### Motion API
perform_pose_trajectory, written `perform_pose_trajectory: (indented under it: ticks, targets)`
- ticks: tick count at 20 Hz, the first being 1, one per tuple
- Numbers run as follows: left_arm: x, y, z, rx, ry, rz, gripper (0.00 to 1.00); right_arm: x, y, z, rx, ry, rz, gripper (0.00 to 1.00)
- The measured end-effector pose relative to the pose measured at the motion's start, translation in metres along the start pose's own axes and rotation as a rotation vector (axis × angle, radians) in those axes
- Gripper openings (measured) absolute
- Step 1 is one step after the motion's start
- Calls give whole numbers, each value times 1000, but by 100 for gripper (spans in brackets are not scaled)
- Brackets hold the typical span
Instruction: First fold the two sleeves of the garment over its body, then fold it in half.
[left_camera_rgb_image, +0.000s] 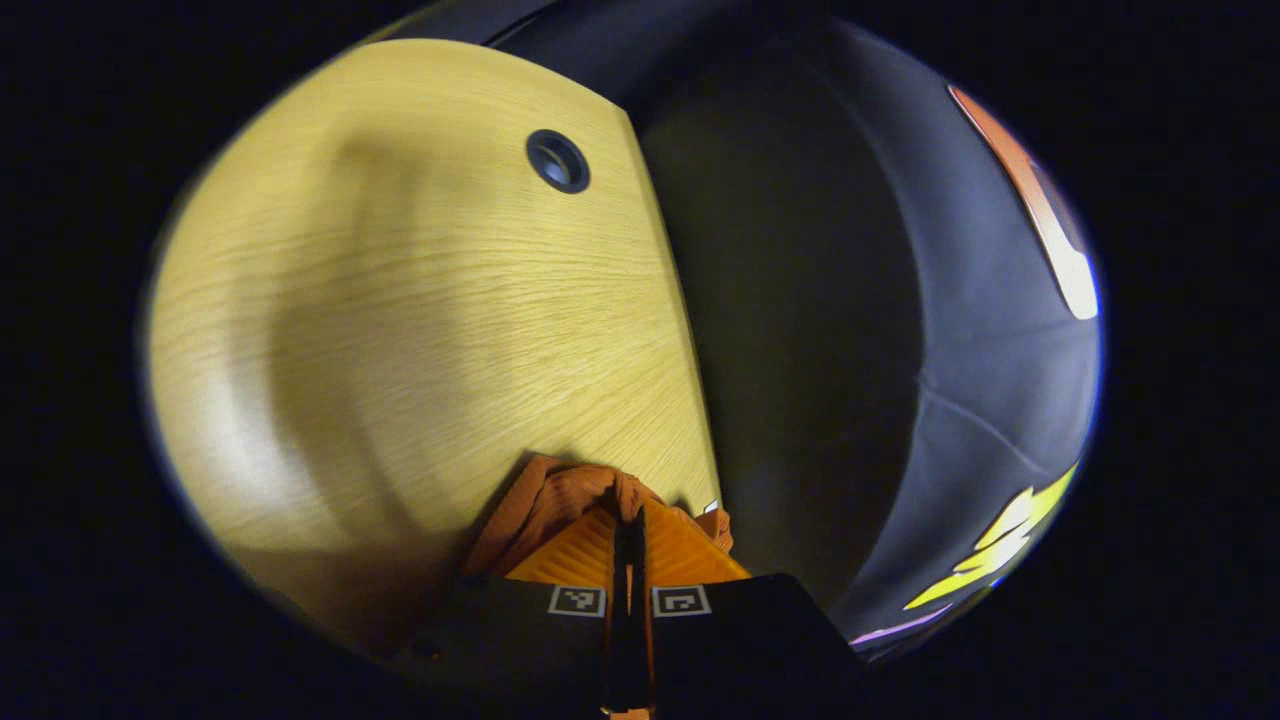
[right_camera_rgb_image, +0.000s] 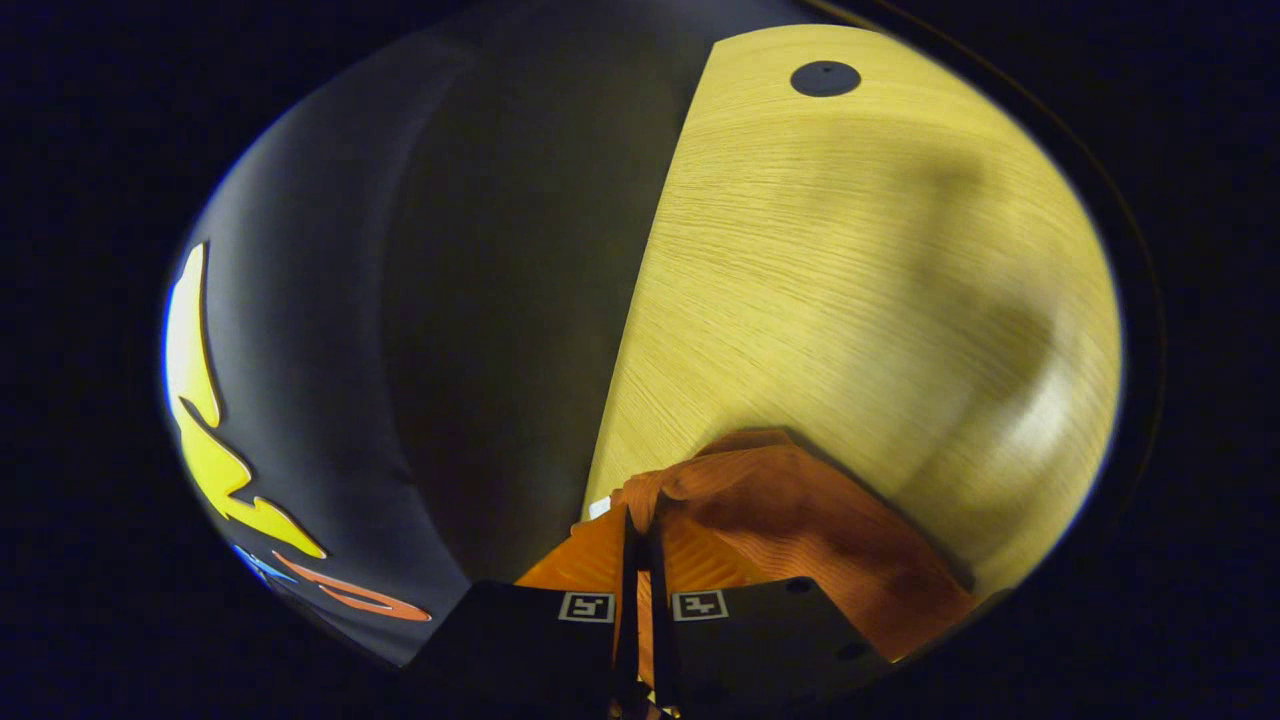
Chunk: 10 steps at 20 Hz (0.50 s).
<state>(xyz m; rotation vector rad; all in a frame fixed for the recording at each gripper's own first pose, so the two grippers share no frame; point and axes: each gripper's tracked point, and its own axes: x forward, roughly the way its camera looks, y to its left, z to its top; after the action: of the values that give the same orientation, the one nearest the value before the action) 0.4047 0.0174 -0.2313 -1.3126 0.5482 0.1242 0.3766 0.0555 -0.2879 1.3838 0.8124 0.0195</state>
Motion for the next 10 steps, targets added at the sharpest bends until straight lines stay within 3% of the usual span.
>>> perform_pose_trajectory:
  ticks: [5,9,10]
  targets:
    - [-11,-10,-8,-35,-4,-24,4,1,10,7,45,-17,45,7]
    - [-30,-24,-24,-82,-1,-85,5,2,23,19,62,-22,58,8]
    - [-35,-26,-29,-95,2,-101,11,1,24,21,64,-23,56,21]
